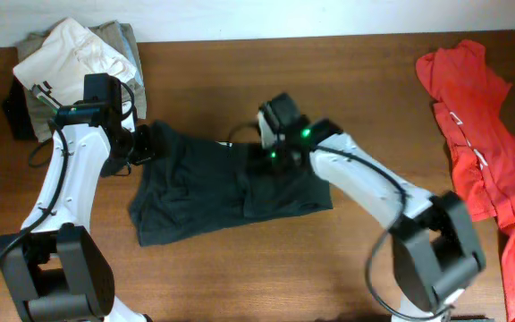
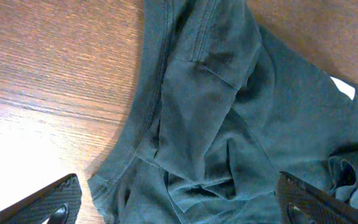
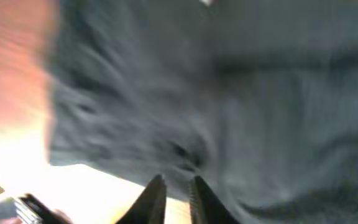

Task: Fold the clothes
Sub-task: 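Fold the strip's right end leftward over the middle with the right gripper, then release the shirt and raise the right gripper back to the right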

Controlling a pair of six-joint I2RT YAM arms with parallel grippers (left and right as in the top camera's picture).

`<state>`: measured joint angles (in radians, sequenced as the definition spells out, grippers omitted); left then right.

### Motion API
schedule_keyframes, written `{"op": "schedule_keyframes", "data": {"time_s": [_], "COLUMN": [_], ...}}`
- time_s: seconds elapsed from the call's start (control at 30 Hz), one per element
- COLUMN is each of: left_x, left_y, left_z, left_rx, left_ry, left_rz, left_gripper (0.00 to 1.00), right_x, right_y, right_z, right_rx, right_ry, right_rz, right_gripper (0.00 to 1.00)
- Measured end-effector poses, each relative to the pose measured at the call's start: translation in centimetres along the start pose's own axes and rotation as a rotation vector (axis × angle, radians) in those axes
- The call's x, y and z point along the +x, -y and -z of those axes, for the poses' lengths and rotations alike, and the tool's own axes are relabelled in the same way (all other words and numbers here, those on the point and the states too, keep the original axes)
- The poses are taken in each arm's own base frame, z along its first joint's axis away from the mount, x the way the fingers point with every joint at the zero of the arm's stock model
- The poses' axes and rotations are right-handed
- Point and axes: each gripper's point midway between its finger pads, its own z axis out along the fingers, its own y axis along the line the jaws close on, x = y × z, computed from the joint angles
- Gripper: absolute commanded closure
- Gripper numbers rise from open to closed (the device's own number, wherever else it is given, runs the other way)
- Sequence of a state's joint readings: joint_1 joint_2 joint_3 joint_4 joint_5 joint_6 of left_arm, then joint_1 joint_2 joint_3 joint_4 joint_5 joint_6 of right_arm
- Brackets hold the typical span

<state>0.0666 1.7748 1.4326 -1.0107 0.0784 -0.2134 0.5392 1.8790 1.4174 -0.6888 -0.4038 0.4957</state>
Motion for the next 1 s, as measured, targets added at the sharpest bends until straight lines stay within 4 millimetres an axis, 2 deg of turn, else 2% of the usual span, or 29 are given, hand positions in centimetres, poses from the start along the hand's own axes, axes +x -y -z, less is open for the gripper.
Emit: {"op": "schedule_keyframes", "data": {"time_s": [0.03, 0.07, 0.13, 0.2, 0.27, 0.3, 0.37, 0.4, 0.43, 0.47, 0.5, 0.53, 0.57, 0.6, 0.63, 0.67, 0.7, 0.73, 0.77, 0.8, 0.87, 0.93, 1.0], "left_x": [0.0, 0.0, 0.0, 0.1, 0.3, 0.4, 0.4, 0.4, 0.4, 0.3, 0.4, 0.4, 0.4, 0.3, 0.2, 0.1, -0.1, -0.2, -0.4, -0.6, -1.3, -1.1, -0.4], "left_y": [0.0, 0.0, 0.0, 0.0, -0.1, -0.1, -0.1, -0.1, -0.1, -0.1, -0.1, -0.1, -0.1, -0.1, -0.3, -0.9, -1.8, -3.5, -5.0, -6.5, -6.9, -7.3, -6.2], "left_z": [0.0, 0.0, 0.0, 0.0, 0.0, 0.0, 0.0, 0.0, 0.0, 0.0, 0.0, 0.0, 0.0, 0.0, 0.0, 0.0, -0.2, -0.8, -1.8, -2.8, -3.7, -4.4, -6.3], "left_rx": [0.0, 0.0, 0.0, -0.001, -0.003, -0.003, -0.003, -0.003, -0.003, -0.003, -0.004, -0.003, -0.004, -0.003, -0.004, -0.004, -0.006, -0.007, 0.007, 0.026, 0.098, 0.173, 0.281], "left_ry": [0.0, 0.0, 0.0, -0.003, -0.013, -0.015, -0.015, -0.015, -0.014, -0.014, -0.016, -0.016, -0.017, -0.012, -0.01, -0.01, -0.016, -0.034, -0.05, -0.063, -0.055, -0.072, -0.121], "left_rz": [0.0, 0.0, 0.0, 0.0, 0.001, 0.001, 0.001, 0.0, 0.001, 0.001, 0.001, 0.001, 0.001, -0.001, -0.008, 0.003, 0.023, 0.056, 0.07, 0.084, 0.078, 0.07, 0.03], "left_gripper": [0.01, 0.01, 0.01, 0.01, 0.01, 0.01, 0.01, 0.01, 0.01, 0.01, 0.01, 0.01, 0.01, 0.01, 0.01, 0.01, 0.01, 0.01, 0.01, 0.01, 0.01, 0.01, 0.01], "right_x": [-2.5, -3.4, -2.8, -1.2, 0.1, 0.2, -1.2, -1.5, -2.7, -3.2, -5.6, -6.6, -7.8, -9.4, -10.3, -10.6, -10.3, -9.9, -9.2, -8.4, -6.7, -4.9, -4.5], "right_y": [-1.8, -1.8, -0.4, 1.0, 3.0, 3.4, 3.3, 4.2, 5.1, 6.5, 7.2, 8.0, 8.9, 9.9, 12.9, 15.8, 19.1, 21.3, 25.4, 28.5, 32.2, 34.7, 35.5], "right_z": [2.5, 3.2, 0.9, -2.7, -7.2, -8.4, -8.6, -8.3, -7.4, -5.9, -3.0, -0.2, 3.3, 6.3, 10.1, 12.0, 13.9, 15.2, 17.7, 19.7, 22.2, 24.0, 24.6], "right_rx": [-0.036, -0.047, -0.041, -0.056, -0.062, -0.075, -0.09, -0.055, -0.018, 0.046, 0.09, 0.15, 0.205, 0.238, 0.291, 0.326, 0.357, 0.369, 0.395, 0.414, 0.429, 0.438, 0.441], "right_ry": [0.095, 0.123, 0.056, -0.06, -0.146, -0.156, -0.106, -0.099, -0.074, -0.089, -0.043, -0.034, -0.01, 0.045, 0.083, 0.104, 0.113, 0.117, 0.144, 0.165, 0.185, 0.186, 0.194], "right_rz": [0.035, 0.037, 0.001, -0.043, -0.081, -0.086, -0.066, -0.066, -0.061, -0.084, -0.088, -0.112, -0.143, -0.16, -0.232, -0.294, -0.37, -0.427, -0.528, -0.605, -0.71, -0.794, -0.819], "right_gripper": [0.78, 0.78, 0.78, 0.83, 0.87, 0.89, 0.89, 0.82, 0.72, 0.53, 0.26, 0.09, 0.01, 0.01, 0.01, 0.01, 0.01, 0.01, 0.01, 0.01, 0.01, 0.01, 0.01]}}
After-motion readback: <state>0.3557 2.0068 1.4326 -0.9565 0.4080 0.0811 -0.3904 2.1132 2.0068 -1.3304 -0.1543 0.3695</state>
